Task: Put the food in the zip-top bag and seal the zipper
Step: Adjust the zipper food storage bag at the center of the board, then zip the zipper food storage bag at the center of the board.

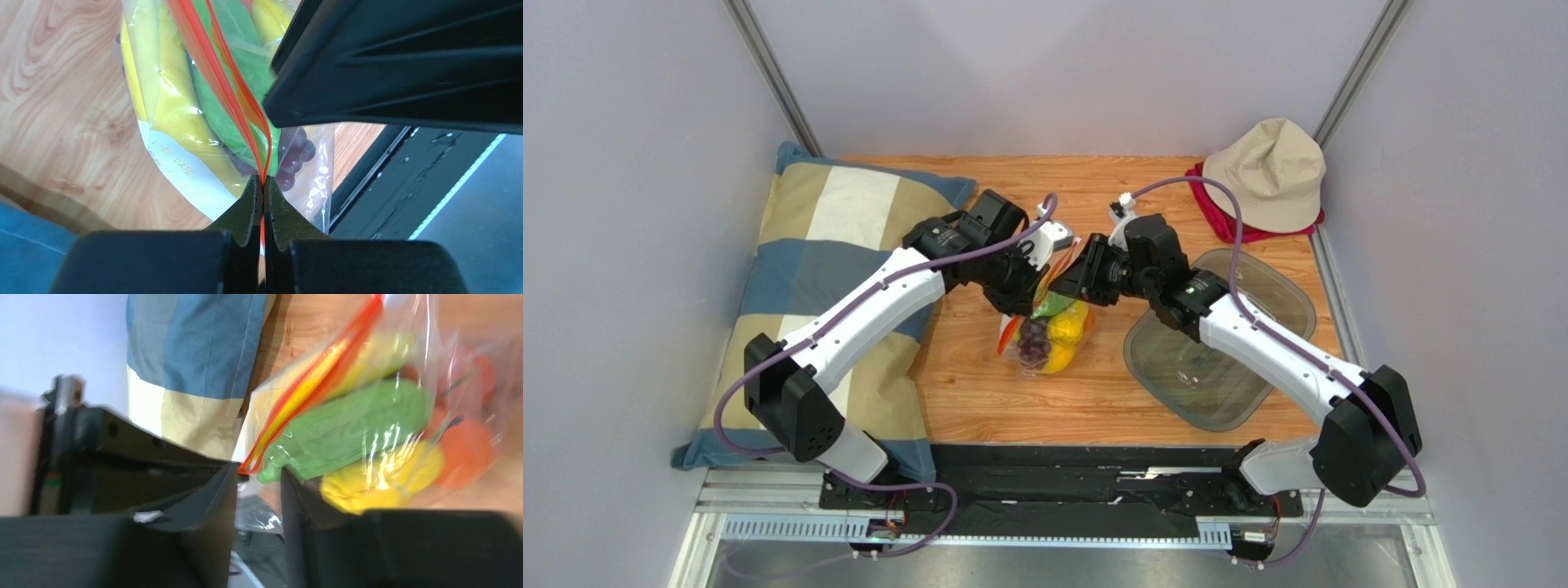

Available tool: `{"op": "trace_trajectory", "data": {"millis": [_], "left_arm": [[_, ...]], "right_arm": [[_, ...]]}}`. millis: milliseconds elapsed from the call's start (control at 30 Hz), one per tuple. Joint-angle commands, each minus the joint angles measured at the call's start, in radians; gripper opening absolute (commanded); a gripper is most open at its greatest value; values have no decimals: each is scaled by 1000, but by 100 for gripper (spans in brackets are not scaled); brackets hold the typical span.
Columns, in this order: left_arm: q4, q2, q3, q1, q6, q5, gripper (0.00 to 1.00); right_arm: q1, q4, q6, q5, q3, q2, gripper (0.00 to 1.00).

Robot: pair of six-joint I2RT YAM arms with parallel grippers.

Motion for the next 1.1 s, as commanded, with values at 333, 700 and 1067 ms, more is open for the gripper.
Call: {"op": "trace_trajectory", "data": {"millis": [333, 700, 1067], "left_arm": [[-40, -308, -178, 45, 675, 155, 0], [23, -374, -296, 74, 859, 279, 0], [32, -374, -300, 76, 876, 322, 0]], "right_arm": [[-348, -71, -687, -386, -97, -322, 100], [-415, -71, -1440, -750, -331, -460, 88], [-307, 255, -1411, -799, -335, -213, 77]]}}
